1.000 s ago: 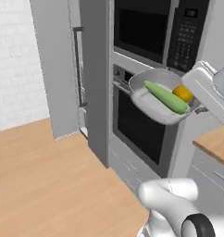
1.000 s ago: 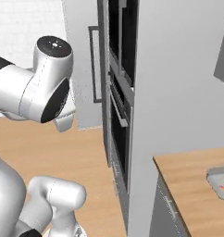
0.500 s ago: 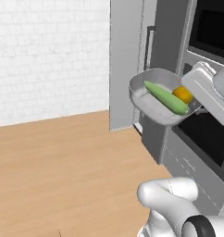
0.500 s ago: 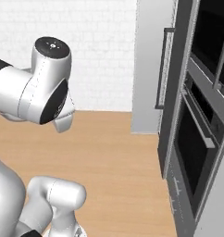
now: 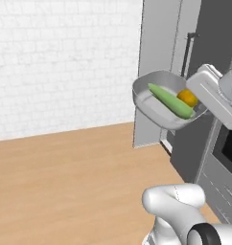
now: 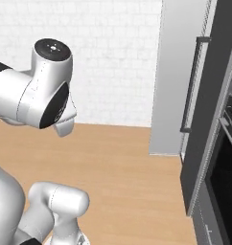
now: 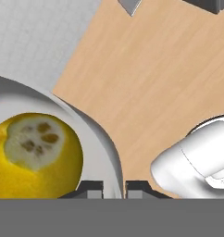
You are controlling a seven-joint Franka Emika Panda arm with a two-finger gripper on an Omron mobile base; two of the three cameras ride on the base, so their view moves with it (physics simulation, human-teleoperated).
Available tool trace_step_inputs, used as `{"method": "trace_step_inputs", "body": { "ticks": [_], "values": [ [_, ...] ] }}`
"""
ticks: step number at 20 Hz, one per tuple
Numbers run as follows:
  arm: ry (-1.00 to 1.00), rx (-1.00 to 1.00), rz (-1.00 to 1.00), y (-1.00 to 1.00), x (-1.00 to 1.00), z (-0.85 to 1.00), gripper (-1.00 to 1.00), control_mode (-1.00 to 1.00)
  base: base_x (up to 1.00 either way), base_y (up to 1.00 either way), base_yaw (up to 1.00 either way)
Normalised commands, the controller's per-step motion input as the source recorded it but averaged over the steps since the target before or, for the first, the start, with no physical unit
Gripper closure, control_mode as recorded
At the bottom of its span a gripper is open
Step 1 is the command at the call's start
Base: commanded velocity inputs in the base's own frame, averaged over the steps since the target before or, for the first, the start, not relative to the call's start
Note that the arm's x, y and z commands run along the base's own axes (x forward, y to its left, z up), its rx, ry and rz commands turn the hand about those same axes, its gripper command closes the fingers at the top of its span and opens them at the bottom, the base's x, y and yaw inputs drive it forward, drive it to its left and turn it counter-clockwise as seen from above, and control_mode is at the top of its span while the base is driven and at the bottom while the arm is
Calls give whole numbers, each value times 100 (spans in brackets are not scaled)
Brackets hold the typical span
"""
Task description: Take the meat container that has the shrimp and place it on the second highest rack of the freezer. Then take the vegetable container that has the corn and lemon and place it on the highest rack of the freezer.
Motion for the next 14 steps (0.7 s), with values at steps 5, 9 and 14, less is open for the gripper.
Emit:
{"method": "trace_step_inputs", "body": {
  "ticks": [5,9,14],
  "values": [
    [0,0,0,0,0,0,100,100,100,-2,2],
    [0,0,0,0,0,0,100,100,100,-2,1],
    [0,0,0,0,0,0,100,100,96,-1,0]
  ]
}}
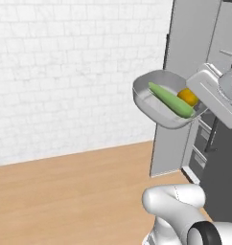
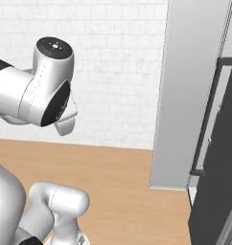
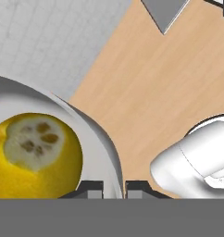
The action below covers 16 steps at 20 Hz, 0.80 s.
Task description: Take the meat container that has the shrimp and place it on the second highest rack of the freezer. Then take the vegetable container that has the corn and lemon and place it on the highest rack of the freezer.
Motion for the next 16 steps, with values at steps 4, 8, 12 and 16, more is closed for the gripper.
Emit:
{"method": "trace_step_inputs", "body": {
  "ticks": [4,8,12,16],
  "values": [
    [0,0,0,0,0,0,100,100,86,0,0],
    [0,0,0,0,0,0,100,100,62,0,-1],
    [0,0,0,0,0,0,100,100,52,0,-9],
    [0,0,0,0,0,0,100,100,51,0,-21]
  ]
}}
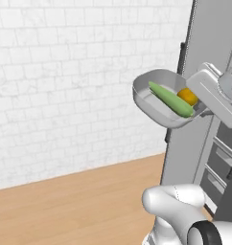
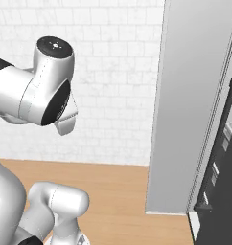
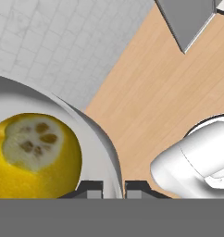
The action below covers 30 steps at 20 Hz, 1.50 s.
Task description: Take the meat container that has the shrimp and place it on the second highest rack of the freezer. Then take the vegetable container that has the corn and lemon and place it on the highest rack of the freezer.
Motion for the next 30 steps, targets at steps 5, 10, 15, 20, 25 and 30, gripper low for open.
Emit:
{"method": "trace_step_inputs", "body": {
  "ticks": [5,10,15,20,25,30],
  "values": [
    [0,0,0,0,0,0,100,100,70,1,-33],
    [0,0,0,0,0,0,100,100,54,5,-48],
    [0,0,0,0,0,0,100,100,13,5,-51],
    [0,0,0,0,0,0,100,100,0,0,-57],
    [0,0,0,0,0,0,100,100,-3,0,-58],
    [0,0,0,0,0,0,100,100,-23,0,-54]
  ]
}}
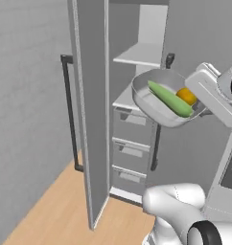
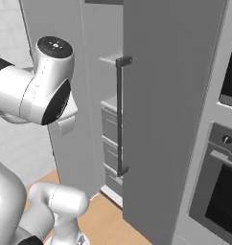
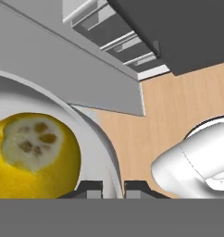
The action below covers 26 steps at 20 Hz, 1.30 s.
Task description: Take the meat container that has the shrimp and place it on the second highest rack of the freezer. Then take the vegetable container that has the corn and lemon and place it on the highest rack of the freezer.
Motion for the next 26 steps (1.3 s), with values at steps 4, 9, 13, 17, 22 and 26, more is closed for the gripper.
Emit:
{"method": "trace_step_inputs", "body": {
  "ticks": [4,9,13,17,22,26],
  "values": [
    [0,0,0,0,0,0,100,100,-11,0,-51],
    [0,0,0,0,0,0,100,100,-5,15,-39],
    [0,0,0,0,0,0,100,100,0,43,-25],
    [0,0,0,0,0,0,100,100,8,60,-20],
    [0,0,0,0,0,0,100,100,3,56,-20],
    [0,0,0,0,0,0,100,100,20,27,-24]
  ]
}}
